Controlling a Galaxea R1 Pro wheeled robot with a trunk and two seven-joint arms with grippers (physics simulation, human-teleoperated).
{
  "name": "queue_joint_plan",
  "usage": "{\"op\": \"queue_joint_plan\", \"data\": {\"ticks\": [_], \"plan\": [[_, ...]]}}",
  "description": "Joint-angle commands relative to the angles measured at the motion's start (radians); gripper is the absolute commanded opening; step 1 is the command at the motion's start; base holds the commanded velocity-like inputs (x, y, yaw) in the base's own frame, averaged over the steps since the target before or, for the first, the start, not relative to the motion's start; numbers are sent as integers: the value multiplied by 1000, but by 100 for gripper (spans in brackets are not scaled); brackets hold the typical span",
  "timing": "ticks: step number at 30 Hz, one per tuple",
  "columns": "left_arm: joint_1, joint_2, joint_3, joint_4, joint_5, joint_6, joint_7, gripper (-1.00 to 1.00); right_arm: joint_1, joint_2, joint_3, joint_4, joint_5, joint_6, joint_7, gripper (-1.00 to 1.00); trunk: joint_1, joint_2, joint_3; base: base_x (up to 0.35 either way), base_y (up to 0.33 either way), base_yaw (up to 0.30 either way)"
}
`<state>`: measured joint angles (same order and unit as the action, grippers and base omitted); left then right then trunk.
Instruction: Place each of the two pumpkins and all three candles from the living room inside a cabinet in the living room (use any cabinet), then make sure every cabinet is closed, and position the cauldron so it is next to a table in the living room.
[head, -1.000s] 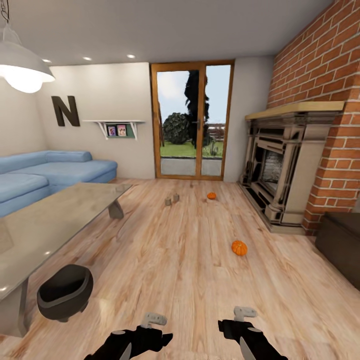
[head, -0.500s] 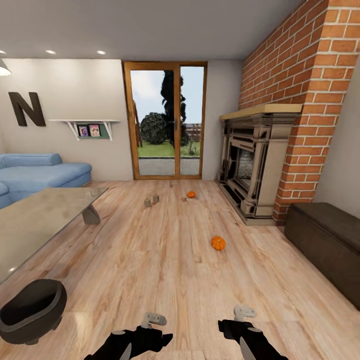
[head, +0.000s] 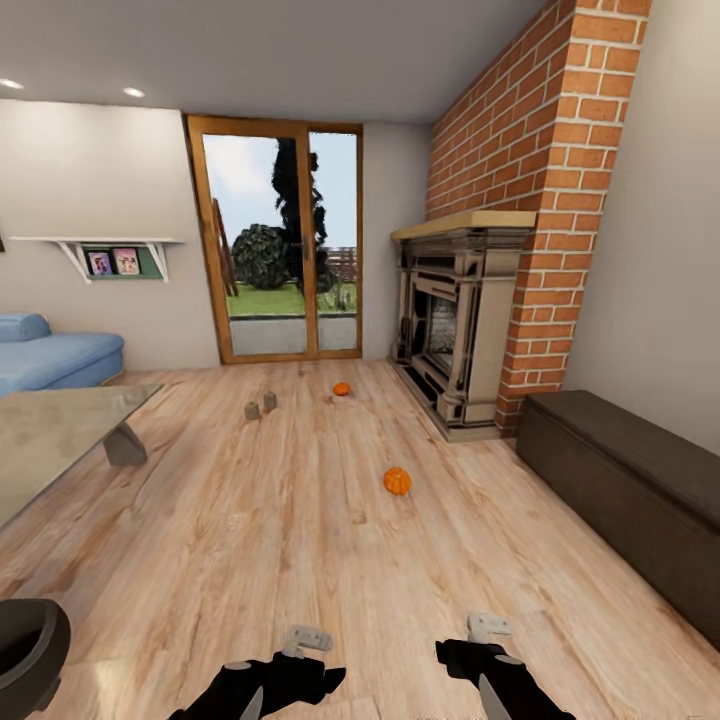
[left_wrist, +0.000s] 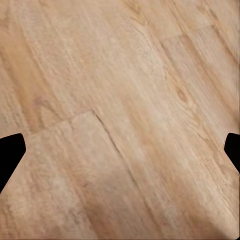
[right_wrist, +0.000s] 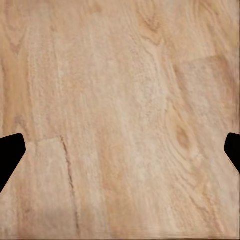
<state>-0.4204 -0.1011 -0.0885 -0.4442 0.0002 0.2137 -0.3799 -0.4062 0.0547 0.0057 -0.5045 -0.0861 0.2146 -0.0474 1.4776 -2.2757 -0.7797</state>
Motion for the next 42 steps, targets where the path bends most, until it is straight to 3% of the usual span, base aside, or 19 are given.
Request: {"op": "queue_joint_plan", "data": {"ticks": [1,18,42], "plan": [[0,0,0,-2,0,7,-2,100,0,0,1,-2,-9,5,-5,100,0,0,-1,0,0,-296],[0,-4,0,-4,0,6,-3,100,0,0,2,-2,-9,5,-5,100,0,0,-1,-23,0,-296],[0,-6,0,-3,-1,2,-4,100,0,0,2,-2,-9,5,-5,100,0,0,-1,-275,0,-296]]}}
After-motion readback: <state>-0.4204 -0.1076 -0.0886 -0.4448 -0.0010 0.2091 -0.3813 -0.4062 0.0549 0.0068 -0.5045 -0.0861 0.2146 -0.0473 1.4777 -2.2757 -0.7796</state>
